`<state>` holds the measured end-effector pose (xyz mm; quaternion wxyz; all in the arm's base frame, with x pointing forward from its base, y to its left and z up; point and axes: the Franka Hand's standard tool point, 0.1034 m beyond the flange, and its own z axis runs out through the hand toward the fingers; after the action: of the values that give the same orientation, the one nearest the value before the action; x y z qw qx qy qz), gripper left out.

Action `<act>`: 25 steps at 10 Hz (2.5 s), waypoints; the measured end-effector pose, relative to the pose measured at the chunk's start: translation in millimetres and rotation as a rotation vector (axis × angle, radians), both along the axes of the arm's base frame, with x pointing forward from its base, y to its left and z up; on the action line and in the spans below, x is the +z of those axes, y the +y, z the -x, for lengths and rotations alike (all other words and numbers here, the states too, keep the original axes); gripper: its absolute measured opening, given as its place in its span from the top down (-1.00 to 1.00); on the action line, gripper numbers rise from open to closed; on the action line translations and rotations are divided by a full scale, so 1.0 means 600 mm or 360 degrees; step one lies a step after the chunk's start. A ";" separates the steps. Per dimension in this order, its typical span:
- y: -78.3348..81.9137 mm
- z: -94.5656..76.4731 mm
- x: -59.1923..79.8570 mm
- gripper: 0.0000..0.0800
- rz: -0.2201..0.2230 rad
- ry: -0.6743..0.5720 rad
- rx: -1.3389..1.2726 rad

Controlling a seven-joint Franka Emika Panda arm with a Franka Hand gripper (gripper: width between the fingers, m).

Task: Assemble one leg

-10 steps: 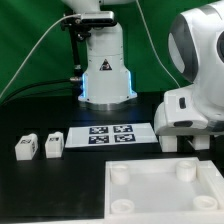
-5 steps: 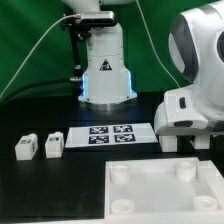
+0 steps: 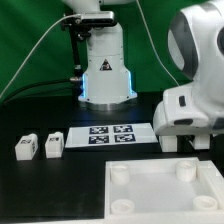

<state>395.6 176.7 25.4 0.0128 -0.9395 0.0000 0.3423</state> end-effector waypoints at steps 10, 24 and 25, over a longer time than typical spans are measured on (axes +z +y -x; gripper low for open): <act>-0.081 -0.183 0.171 0.26 -0.0181 -0.1249 0.0129; -0.126 -0.389 0.204 0.26 -0.0181 -0.2207 0.0050; -0.121 -0.400 0.186 0.26 -0.0190 -0.2195 0.0043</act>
Offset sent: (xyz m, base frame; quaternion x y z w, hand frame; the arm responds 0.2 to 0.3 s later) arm 0.0492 -0.0319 0.0709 0.0037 0.2708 -0.0723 0.9599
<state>635.9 104.4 136.7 0.0574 -0.9402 -0.0386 -0.3336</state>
